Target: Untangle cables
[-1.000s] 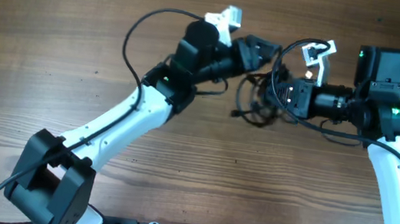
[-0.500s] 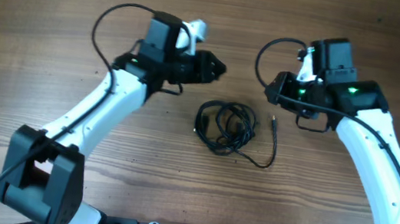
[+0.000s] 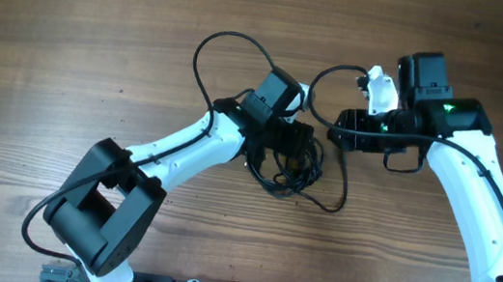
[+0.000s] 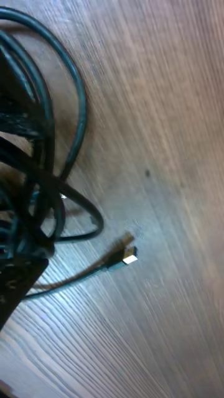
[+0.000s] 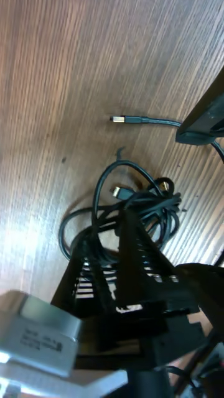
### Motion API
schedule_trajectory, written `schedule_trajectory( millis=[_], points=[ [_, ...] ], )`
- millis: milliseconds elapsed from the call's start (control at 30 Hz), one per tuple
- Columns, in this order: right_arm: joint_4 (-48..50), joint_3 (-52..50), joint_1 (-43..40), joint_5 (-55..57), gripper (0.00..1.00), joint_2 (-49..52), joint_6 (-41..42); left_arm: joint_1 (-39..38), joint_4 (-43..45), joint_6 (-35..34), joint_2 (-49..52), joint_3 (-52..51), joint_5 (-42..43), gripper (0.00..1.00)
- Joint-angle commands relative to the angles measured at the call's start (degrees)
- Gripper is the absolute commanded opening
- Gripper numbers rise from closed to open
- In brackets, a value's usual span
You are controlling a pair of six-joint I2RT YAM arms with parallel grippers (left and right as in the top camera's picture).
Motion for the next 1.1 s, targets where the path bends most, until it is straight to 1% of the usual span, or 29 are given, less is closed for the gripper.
schedule_trajectory(
  millis=[0,33,67,100,133,167,200,233,267,300,333,367,433,467,500,567,600,633,667,767,867,933,967,1000,1067],
  points=[
    [-0.35,-0.50,-0.13,-2.19,0.63,0.48,-1.92,-1.11,-4.22,5.53,0.96,-0.59,0.85,0.48],
    [-0.44,-0.50,-0.15,-2.19,0.62,0.48,-1.81,-1.33,-6.40,10.10,0.96,-0.59,3.52,0.43],
    [-0.44,-0.50,-0.15,-2.19,0.62,0.48,-1.81,-1.33,-7.69,12.35,0.96,-0.59,5.22,0.42],
    [-0.48,-0.50,-0.13,-2.21,0.63,0.48,-1.77,-1.33,-8.22,12.70,1.16,-0.61,5.27,0.44],
    [-0.66,-0.50,-0.13,-2.21,0.62,0.48,-1.77,-1.33,-7.72,12.68,2.03,-0.63,5.07,0.51],
    [-0.70,-0.50,-0.13,-2.21,0.63,0.48,-1.75,-1.33,-6.69,12.61,3.28,-0.63,5.07,0.61],
    [-0.70,-0.50,-0.13,-2.21,0.62,0.48,-1.31,-1.33,-5.07,11.45,5.27,-0.63,5.09,0.61],
    [-0.72,-0.50,-0.13,-2.19,0.62,0.48,-0.50,-1.33,-4.15,10.36,6.32,-0.63,5.09,0.56],
    [-0.74,-0.50,-0.13,-2.21,0.63,0.48,-0.37,-1.31,-3.17,9.03,6.49,-0.63,5.07,0.48],
    [-0.85,-0.50,-0.13,-2.23,0.63,0.48,-0.31,-1.27,-1.27,7.34,6.49,-0.63,4.98,0.34],
    [-0.83,-0.50,-0.13,-2.75,0.62,0.48,-0.28,-1.27,1.11,2.84,6.54,-0.63,3.69,0.18],
    [-0.55,-0.50,-0.13,-4.02,0.63,0.48,-0.20,-1.27,3.26,-3.10,6.54,-0.63,0.22,0.04],
    [1.68,-0.50,-0.13,-8.09,0.61,0.48,1.84,-0.72,7.02,-13.20,6.45,-0.57,-6.51,0.04],
    [3.61,-0.50,-0.13,-10.25,0.58,0.48,3.96,0.46,8.59,-18.53,5.88,-0.09,-9.09,0.04],
    [6.21,-0.50,0.57,-11.15,0.55,0.48,7.41,2.43,9.53,-24.90,4.24,1.09,-10.23,0.04],
    [9.57,-0.50,2.51,-9.09,0.53,0.70,13.18,5.33,9.81,-34.25,0.81,2.54,-10.43,0.04],
    [11.19,-0.50,4.13,-5.53,0.47,1.33,18.08,6.49,9.97,-37.70,-1.16,2.54,-10.40,0.04],
    [11.69,-0.50,4.70,-3.76,0.42,1.73,20.17,7.06,9.90,-37.97,-2.45,2.54,-10.14,0.04],
    [13.20,-0.50,5.81,-2.51,0.40,2.89,22.10,7.43,9.86,-37.94,-3.98,2.54,-9.57,0.04],
    [19.93,-0.50,7.87,-2.54,0.35,5.88,23.76,7.30,9.88,-37.94,-6.27,2.54,-7.56,0.04],
    [27.96,-0.50,7.87,-2.14,0.34,7.50,25.18,7.30,9.09,-37.94,-6.47,2.54,-6.91,0.04],
    [28.65,-0.50,7.91,-0.39,0.29,8.02,25.64,7.50,9.49,-37.94,-6.47,2.54,-4.26,0.04],
    [28.24,-0.50,7.91,1.27,0.25,8.61,26.69,7.78,9.64,-37.97,-6.60,2.54,-3.39,0.04],
    [28.22,-0.50,7.91,1.44,0.24,9.18,26.67,8.22,9.90,-37.97,-6.78,2.54,-2.05,0.04],
    [28.33,-0.50,7.91,1.88,0.19,11.02,27.02,9.46,10.78,-37.97,-7.82,2.54,3.30,0.04]
  ],
)
